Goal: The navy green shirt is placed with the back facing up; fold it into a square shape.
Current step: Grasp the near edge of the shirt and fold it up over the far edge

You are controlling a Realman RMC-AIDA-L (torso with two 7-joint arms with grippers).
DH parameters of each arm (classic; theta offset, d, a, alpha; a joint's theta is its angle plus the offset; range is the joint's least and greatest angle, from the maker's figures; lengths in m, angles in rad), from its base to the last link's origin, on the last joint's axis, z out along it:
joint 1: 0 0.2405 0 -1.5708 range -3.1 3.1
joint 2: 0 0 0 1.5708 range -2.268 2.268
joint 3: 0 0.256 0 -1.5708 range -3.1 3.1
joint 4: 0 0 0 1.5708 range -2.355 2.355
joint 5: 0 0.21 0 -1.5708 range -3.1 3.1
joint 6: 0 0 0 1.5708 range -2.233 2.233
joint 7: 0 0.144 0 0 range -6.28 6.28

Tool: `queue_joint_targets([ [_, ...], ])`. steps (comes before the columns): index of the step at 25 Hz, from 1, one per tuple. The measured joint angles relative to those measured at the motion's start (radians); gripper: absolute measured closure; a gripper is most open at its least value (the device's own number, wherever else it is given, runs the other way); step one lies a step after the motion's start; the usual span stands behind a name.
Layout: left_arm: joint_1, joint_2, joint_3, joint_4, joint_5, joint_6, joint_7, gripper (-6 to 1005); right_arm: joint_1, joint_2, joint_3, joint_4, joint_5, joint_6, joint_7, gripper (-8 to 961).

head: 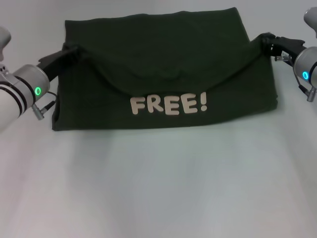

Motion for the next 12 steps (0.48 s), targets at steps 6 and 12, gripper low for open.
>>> queue_joint_targets([
  [6,-0.004,-0.003,0.001,-0.019,0.000,-0.032,0.003,841,0.006,0.000,-0.001,0.004,-0.002,0.012,-0.007,728],
  [12,0.005,0.002,-0.010,-0.017,-0.010,-0.050,-0.004,626,0.007,0.000,-0.001,0.005,-0.001,0.010,-0.007,596],
])
